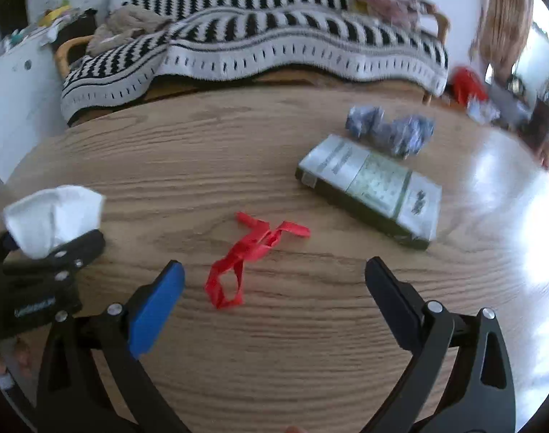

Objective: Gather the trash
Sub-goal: 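Grasp the white cloth bag with the left tool while the right tool grasps the red ribbon, then carry cloth bag and red ribbon over the black bin and open both tools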

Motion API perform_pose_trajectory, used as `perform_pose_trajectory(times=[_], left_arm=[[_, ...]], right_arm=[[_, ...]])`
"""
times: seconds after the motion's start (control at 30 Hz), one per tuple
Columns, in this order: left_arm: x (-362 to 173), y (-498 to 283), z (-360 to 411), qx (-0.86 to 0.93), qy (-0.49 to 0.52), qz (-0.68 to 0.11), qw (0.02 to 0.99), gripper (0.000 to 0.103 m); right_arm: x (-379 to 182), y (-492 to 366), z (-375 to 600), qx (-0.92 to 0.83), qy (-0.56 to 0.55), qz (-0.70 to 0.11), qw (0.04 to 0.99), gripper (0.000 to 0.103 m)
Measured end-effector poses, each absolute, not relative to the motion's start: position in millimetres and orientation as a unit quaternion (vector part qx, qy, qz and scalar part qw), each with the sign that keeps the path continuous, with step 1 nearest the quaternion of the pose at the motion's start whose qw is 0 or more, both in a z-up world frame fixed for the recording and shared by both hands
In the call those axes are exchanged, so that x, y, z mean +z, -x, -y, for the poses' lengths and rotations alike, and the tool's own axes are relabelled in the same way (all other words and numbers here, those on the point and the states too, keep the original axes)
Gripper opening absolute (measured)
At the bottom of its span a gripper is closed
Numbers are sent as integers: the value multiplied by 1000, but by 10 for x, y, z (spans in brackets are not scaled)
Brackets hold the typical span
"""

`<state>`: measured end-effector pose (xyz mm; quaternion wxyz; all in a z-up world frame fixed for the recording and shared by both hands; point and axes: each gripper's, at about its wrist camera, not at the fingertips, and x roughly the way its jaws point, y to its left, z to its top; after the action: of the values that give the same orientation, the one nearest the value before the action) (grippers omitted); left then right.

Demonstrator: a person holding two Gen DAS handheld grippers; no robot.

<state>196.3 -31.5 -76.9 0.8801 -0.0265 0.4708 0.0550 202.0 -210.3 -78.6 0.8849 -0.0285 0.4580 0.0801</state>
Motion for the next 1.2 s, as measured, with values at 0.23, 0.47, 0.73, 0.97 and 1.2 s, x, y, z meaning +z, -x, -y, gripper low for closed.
perform_pose_trajectory(times=[0.23,0.47,0.73,0.97,1.2], left_arm=[[-769,-1977,234,67,29,-459,885,97],[-767,-1984,241,59,27,-459,886,97],[-611,-1929,226,12,79,-452,889,60],[-541,-1869,265,0,90,-449,889,60],[-531,-1860,269,1,90,-447,890,61]], right_arm=[[-810,-2074,2112,69,32,-460,885,98],[-808,-2073,2111,68,31,-461,884,98],[-721,-2007,2246,103,-30,-439,892,16],[-636,-1973,2299,112,-62,-433,892,16],[-650,-1944,2285,117,-59,-436,890,16]])
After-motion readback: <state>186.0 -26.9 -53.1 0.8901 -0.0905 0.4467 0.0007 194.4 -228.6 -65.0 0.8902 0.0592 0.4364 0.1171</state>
